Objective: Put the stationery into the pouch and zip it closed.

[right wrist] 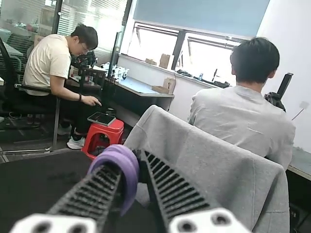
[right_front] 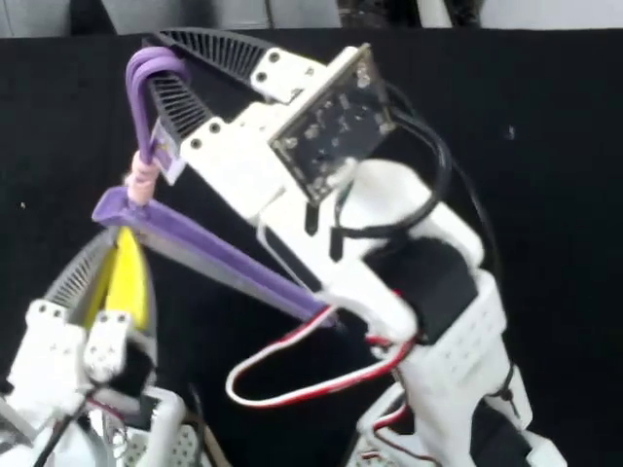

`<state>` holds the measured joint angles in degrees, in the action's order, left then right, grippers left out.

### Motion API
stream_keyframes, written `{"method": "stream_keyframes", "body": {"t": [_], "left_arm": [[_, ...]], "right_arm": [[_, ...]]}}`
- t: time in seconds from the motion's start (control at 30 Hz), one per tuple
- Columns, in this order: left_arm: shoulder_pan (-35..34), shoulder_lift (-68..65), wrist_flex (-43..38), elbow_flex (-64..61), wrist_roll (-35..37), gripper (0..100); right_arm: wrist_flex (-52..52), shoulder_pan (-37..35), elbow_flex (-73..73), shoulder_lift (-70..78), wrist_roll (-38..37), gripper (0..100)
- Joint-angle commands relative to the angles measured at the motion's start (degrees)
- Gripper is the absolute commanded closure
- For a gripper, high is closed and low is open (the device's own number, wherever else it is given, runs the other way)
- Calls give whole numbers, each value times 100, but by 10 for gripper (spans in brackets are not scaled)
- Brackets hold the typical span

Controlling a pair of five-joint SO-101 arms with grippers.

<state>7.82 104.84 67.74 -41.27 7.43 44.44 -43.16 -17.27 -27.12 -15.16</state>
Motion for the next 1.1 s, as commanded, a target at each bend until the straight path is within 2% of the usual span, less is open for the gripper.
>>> {"method": "stream_keyframes", "body": {"t": [0.0, 0.1, 0.23, 0.37, 0.53, 0.67, 1.07], "left_arm": [[1174, -62, 246, 4, 26, 905], [1569, -70, 53, -813, 62, 797], [1613, -70, -580, -2035, 18, 803], [936, -62, -985, -2818, 18, 805], [-400, -53, -695, -2888, -492, 805], [-1007, -35, -316, -2888, -985, 805], [-1086, -35, -229, -2571, -1187, 805]], "right_arm": [[-255, -53, 22, -145, -44, 988], [-237, -53, 22, -171, -35, 988], [-211, -53, -22, -189, -35, 988], [-211, -53, -22, -189, -35, 988], [-211, -35, 13, -435, -35, 988], [-237, -18, -4, -620, -35, 988], [-202, -9, 31, -629, -53, 988]]}}
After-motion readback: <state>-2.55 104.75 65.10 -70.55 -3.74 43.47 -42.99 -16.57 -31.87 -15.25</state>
